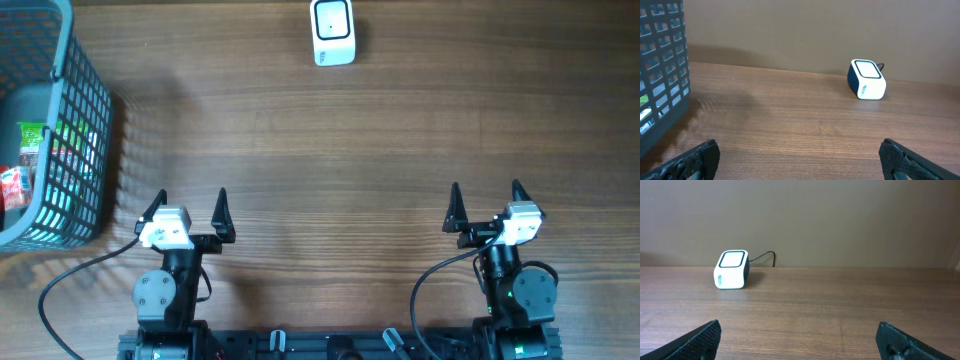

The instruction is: Scan the item barcode

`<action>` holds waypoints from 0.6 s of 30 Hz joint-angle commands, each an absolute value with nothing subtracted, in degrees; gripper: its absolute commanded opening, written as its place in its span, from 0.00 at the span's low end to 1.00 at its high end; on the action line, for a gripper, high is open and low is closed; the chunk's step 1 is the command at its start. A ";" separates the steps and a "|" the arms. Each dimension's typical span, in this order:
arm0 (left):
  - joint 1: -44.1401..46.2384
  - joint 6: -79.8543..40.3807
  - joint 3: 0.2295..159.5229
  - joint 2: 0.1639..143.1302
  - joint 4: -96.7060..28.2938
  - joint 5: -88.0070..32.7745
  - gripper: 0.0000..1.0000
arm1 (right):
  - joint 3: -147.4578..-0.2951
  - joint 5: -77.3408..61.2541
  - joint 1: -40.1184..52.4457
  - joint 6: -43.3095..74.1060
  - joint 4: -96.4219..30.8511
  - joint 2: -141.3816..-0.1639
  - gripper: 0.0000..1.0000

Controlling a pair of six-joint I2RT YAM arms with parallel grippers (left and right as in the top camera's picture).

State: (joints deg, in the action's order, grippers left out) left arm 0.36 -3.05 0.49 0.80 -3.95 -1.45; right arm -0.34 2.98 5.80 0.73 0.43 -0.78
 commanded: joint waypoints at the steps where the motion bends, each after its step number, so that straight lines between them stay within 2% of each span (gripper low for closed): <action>1: 0.14 -2.13 0.32 0.82 -4.34 -2.52 1.00 | -0.30 3.09 5.69 0.16 0.73 -0.43 1.00; 18: 0.14 -1.93 0.32 0.82 -2.07 -0.95 1.00 | -0.30 3.09 5.69 0.16 0.73 -0.43 1.00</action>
State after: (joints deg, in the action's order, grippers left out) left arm 0.36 -3.03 0.47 0.84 -3.62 -1.13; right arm -0.34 2.98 5.80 0.73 0.43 -0.78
